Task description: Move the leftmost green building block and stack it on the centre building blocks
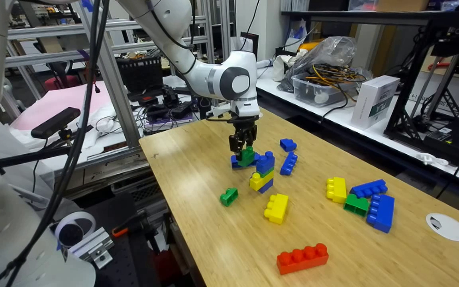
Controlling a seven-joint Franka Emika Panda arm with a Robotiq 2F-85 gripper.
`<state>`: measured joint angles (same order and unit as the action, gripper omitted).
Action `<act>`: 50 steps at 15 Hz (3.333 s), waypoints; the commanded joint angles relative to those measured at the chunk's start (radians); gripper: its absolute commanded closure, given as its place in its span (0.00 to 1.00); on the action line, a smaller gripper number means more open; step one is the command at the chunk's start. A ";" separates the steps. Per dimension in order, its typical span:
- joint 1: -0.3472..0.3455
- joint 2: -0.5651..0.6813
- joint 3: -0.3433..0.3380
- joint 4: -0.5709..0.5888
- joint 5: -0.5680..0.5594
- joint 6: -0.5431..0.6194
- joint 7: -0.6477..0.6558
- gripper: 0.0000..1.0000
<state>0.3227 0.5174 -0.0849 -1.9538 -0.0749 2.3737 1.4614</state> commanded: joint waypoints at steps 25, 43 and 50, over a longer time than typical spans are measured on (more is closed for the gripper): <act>-0.039 0.086 -0.052 -0.005 -0.096 0.175 0.058 0.55; -0.096 0.152 -0.018 0.040 -0.027 0.237 -0.089 0.55; -0.092 0.143 -0.019 0.037 -0.009 0.233 -0.123 0.08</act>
<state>0.2529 0.6413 -0.1286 -1.9301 -0.1105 2.5895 1.3852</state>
